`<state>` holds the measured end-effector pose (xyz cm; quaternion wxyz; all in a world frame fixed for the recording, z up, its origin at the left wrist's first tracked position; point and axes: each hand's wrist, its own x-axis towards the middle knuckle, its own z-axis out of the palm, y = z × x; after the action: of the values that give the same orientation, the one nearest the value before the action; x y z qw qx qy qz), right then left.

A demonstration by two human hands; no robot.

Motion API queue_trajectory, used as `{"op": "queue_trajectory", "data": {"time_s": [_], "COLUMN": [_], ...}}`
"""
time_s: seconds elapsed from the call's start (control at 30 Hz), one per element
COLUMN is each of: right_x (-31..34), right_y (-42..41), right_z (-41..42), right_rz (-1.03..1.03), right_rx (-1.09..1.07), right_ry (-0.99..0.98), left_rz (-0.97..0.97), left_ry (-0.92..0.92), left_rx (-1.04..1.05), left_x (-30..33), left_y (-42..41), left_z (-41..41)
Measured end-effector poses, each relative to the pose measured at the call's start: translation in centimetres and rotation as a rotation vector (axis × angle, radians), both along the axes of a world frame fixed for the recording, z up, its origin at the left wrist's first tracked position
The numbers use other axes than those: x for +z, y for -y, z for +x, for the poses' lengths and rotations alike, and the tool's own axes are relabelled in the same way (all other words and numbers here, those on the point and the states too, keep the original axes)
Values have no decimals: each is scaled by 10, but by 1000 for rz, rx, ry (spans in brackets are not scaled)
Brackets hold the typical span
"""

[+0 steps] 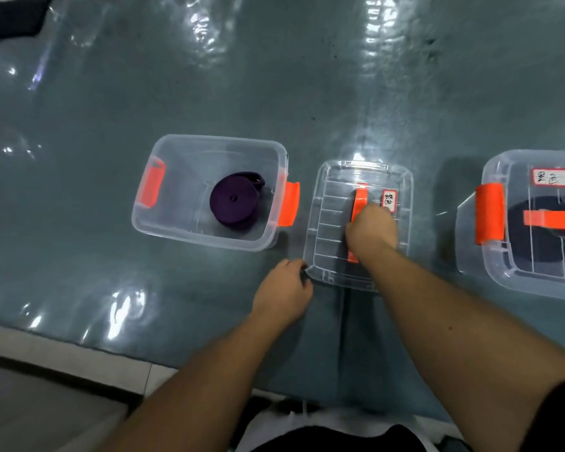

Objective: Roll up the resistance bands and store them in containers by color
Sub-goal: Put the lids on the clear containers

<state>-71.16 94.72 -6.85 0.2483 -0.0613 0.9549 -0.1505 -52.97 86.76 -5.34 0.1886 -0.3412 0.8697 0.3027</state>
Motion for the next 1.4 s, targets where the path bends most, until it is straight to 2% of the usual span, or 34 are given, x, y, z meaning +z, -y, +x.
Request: {"op": "queue_trajectory", "data": {"time_s": [0.37,0.6,0.73,1.03,1.23,1.4], "right_x": [16,46,65,112,129,135], "right_y": [-43,-63,-62,-11,51,98], "right_z": [17,22,23,27,52,76], "right_rz": [-105,-211,-274,-286,-211,-75], "right_rx": [-30,-70,-73,110,268,383], "right_ry": [21,39,-16,-155,-254,-296], "left_rz": [-18,-77,-102,-158,-166,-134], "left_ry": [25,-43,-81,-328,-502,-591], "left_rx": [-13,-77,-133,-132,-45,73], "left_x": [17,47,64,112,130,120], "left_y": [-3,-3,1,63,140,202], "left_z": [3,1,2,13,36,57]}}
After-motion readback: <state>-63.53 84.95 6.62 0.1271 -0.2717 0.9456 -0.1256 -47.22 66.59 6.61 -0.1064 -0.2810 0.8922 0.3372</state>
